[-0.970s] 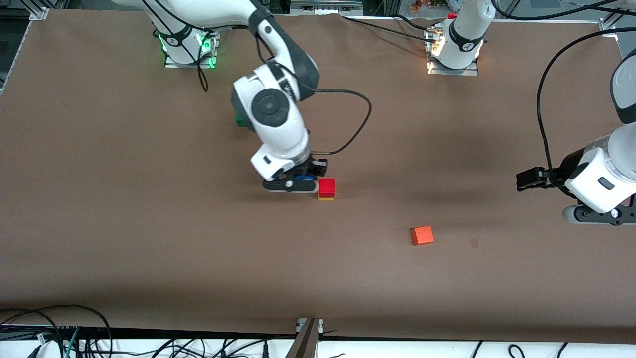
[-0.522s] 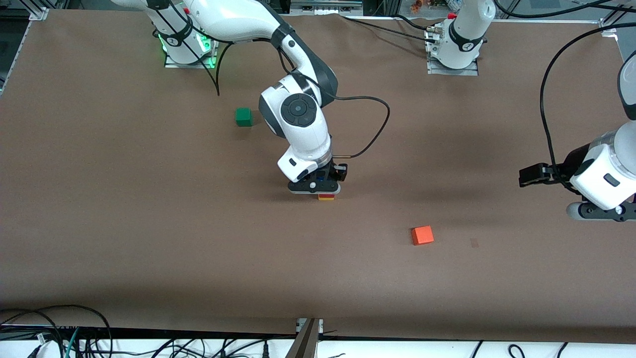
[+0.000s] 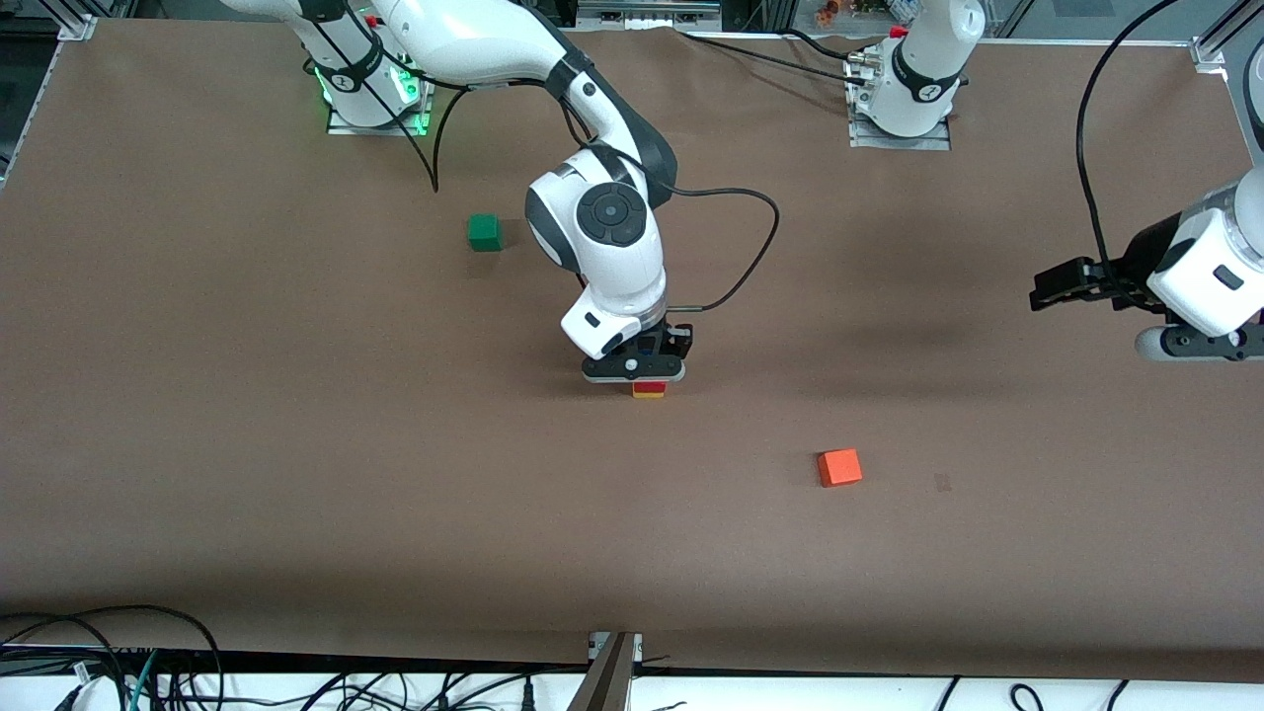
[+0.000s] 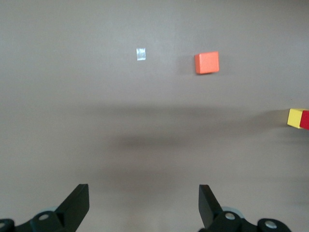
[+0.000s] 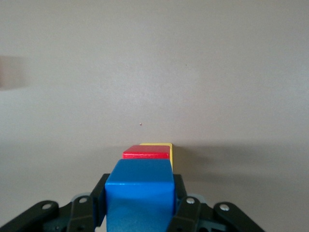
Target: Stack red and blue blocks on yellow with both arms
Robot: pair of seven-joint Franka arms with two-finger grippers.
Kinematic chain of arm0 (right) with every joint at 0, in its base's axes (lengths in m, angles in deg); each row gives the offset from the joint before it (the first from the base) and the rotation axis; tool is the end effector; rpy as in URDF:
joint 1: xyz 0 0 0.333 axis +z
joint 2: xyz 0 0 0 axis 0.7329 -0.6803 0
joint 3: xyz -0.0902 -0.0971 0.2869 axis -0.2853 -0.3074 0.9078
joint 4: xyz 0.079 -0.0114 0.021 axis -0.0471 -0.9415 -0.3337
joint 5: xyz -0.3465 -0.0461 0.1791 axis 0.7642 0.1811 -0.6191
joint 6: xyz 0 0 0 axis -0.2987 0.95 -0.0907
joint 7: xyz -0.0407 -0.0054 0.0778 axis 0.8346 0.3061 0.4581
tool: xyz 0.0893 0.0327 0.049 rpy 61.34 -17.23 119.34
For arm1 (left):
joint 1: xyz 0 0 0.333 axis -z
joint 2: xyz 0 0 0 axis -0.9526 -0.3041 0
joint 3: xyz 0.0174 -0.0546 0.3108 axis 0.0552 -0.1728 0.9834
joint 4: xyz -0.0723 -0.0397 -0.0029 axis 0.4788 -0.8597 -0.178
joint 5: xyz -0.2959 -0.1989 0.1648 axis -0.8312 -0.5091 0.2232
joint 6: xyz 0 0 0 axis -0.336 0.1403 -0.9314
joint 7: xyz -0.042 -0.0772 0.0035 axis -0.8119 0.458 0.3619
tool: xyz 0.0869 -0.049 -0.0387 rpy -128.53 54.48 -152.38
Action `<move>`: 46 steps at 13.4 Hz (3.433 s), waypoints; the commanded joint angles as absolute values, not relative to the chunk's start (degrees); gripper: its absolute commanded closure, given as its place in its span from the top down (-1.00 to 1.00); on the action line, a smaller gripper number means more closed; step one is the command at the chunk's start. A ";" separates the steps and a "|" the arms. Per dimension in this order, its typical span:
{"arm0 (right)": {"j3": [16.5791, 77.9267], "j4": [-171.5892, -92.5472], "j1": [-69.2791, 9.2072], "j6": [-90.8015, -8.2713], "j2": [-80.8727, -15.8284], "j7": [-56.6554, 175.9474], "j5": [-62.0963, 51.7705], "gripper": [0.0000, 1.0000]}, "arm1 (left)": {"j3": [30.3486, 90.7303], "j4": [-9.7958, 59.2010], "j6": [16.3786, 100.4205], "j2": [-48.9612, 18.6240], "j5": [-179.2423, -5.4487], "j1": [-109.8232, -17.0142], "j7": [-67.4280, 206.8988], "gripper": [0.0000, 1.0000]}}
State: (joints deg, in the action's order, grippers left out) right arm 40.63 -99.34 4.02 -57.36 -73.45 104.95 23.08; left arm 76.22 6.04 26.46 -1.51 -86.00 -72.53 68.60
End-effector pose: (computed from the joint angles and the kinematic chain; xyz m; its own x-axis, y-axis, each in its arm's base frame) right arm 0.5664 0.5340 0.3099 0.9904 -0.0168 0.1374 -0.0042 -0.9958 -0.0918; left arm 0.6056 -0.0271 0.5708 0.9888 0.0482 -0.1412 0.0547 -0.9976 0.0424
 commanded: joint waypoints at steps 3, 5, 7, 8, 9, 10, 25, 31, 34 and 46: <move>39.96 -97.21 4.81 -57.05 -74.81 106.08 24.04 -0.27 | 76.76 11.48 28.07 1.76 -87.13 -73.26 68.12 1.00; 39.96 -97.21 4.81 -57.05 -74.81 106.16 24.04 -0.27 | 76.49 11.39 28.07 1.58 -87.13 -73.26 68.12 1.00; 40.04 -97.21 4.81 -57.14 -74.81 106.16 24.04 -0.27 | 76.58 11.30 28.16 1.49 -87.22 -73.35 68.03 1.00; 39.96 -97.21 4.81 -57.14 -75.07 106.25 24.04 -0.25 | 76.75 11.21 28.16 1.49 -87.22 -73.35 67.94 1.00; 39.96 -97.21 4.81 -57.23 -75.16 106.77 24.04 -0.19 | 76.76 11.21 28.16 1.49 -87.13 -73.35 68.03 1.00; 39.96 -97.12 4.90 -57.23 -75.25 107.04 24.04 -0.08 | 76.76 11.21 28.25 1.49 -87.13 -73.26 68.12 1.00; 29.77 -100.81 -4.13 -36.96 -58.65 98.82 23.16 1.00 | 76.76 11.12 28.16 1.49 -87.13 -73.79 68.21 1.00; 22.92 -120.01 -10.22 -27.96 -37.32 88.08 17.71 1.00 | 76.76 11.12 28.16 1.49 -87.13 -73.79 68.21 1.00; 25.61 -127.78 -17.57 -27.61 -29.48 81.39 21.82 1.00 | 76.76 11.12 28.25 1.40 -87.22 -73.87 68.12 1.00; 47.87 -127.00 -41.60 -25.06 -26.29 73.73 29.40 1.00 | 76.49 10.07 28.16 0.96 -82.91 -73.88 67.59 1.00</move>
State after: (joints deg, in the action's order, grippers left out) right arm 46.65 -126.72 -40.30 -25.41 -27.52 74.90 28.46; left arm 76.66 10.10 27.94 0.36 -83.94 -73.71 68.58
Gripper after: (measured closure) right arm 0.000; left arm 0.000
